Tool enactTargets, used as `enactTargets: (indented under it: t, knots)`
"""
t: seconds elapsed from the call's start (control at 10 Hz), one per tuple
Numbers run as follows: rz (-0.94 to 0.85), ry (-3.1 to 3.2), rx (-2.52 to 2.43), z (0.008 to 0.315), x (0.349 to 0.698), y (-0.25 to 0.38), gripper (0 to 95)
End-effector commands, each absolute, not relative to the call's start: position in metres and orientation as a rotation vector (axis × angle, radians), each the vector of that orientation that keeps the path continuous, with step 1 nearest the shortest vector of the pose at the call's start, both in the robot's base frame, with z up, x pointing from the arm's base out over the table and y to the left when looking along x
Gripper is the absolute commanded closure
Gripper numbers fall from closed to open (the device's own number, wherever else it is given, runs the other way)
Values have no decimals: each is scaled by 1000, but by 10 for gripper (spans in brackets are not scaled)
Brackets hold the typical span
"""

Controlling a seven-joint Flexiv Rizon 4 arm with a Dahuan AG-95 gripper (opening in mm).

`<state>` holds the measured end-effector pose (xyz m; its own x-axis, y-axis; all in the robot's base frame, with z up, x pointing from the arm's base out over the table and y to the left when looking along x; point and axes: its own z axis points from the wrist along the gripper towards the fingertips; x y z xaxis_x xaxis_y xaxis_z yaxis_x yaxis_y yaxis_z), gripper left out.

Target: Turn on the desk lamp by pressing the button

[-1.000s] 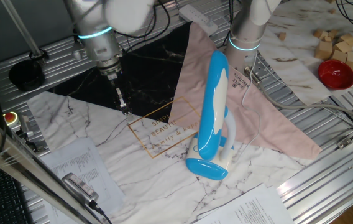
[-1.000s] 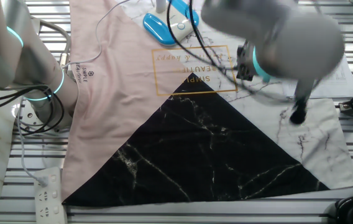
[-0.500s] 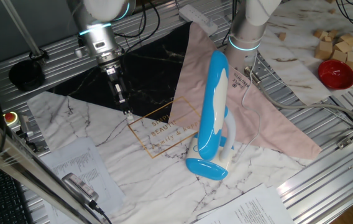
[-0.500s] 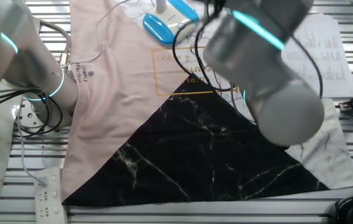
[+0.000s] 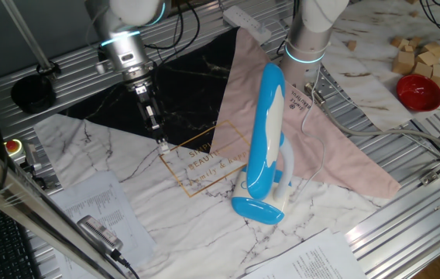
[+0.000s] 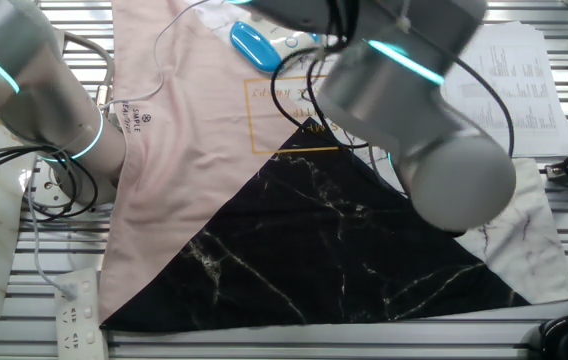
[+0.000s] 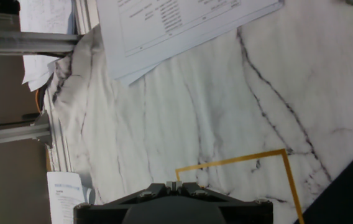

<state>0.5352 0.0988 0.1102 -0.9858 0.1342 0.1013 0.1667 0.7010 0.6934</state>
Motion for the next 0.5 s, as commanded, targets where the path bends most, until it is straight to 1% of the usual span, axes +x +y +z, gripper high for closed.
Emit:
enactTargets:
  t: [0.1, 0.5]
  knots:
    - [-1182, -2828, -295, 109, 535, 98, 950]
    - [-1180, -2825, -336, 109, 535, 97, 950]
